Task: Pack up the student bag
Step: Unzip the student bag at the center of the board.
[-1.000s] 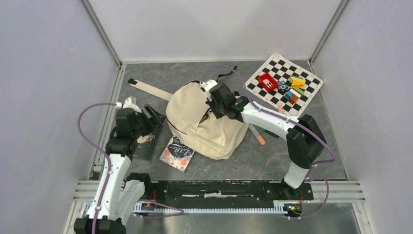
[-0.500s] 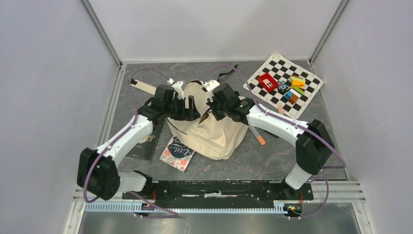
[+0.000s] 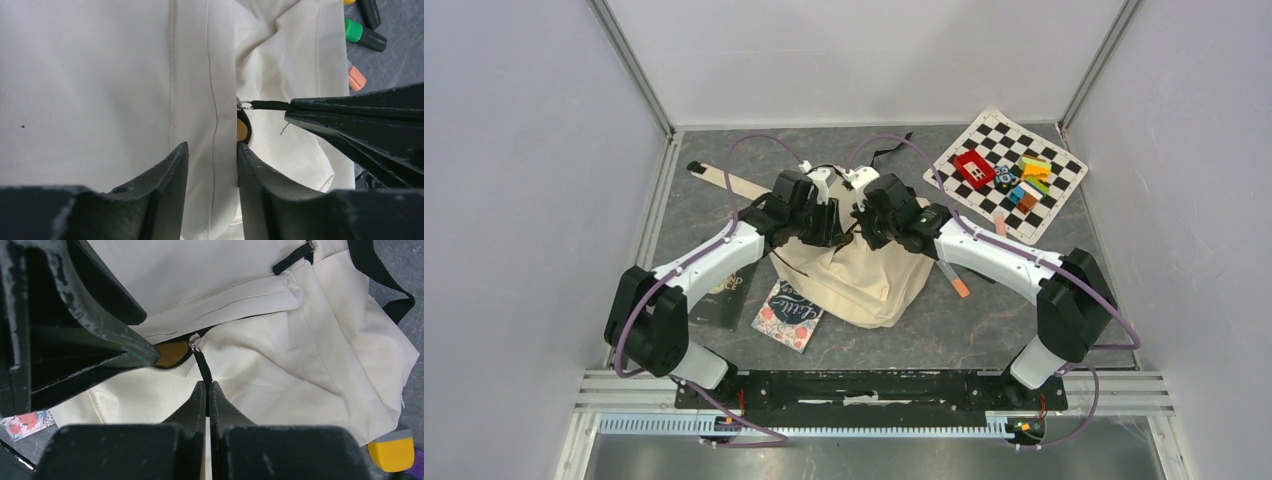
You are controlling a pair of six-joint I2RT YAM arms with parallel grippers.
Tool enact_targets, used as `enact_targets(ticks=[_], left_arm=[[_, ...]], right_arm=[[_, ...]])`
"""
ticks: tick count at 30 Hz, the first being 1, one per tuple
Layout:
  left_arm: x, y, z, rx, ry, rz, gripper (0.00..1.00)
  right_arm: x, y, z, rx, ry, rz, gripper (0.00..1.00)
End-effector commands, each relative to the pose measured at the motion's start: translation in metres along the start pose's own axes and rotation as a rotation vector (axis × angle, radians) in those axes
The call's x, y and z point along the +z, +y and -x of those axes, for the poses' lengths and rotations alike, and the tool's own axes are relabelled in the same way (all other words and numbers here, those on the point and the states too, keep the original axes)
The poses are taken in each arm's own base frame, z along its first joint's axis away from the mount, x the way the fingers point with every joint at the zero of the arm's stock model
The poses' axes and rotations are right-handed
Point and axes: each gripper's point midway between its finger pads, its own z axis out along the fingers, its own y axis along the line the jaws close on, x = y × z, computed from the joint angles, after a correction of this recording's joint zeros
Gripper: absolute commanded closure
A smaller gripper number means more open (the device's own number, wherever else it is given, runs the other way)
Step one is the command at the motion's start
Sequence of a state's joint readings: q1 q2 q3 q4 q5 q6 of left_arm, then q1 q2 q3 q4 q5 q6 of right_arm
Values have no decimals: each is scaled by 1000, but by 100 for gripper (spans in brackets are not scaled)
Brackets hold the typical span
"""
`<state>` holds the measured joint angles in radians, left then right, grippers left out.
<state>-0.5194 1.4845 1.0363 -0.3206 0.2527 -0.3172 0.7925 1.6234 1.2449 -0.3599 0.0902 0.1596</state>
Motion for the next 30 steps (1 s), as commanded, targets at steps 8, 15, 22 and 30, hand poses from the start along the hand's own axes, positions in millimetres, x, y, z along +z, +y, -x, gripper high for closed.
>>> enact_targets(ticks=[8,15,22,30], left_arm=[[5,3,14,72,-42,52,97],[-27,-5,5,59,-61,45,98],[-49,7,-30,63,-5,88,98],[-73,16,-32,31,-62,159,98]], right_arm=[[-19,-6,18,23,-73,-28,100],[-19,-39,22,13,-20,-220,100],[-17,-60,35,24,-21,-256,100],[-10,-67,9,29,47,-269,100]])
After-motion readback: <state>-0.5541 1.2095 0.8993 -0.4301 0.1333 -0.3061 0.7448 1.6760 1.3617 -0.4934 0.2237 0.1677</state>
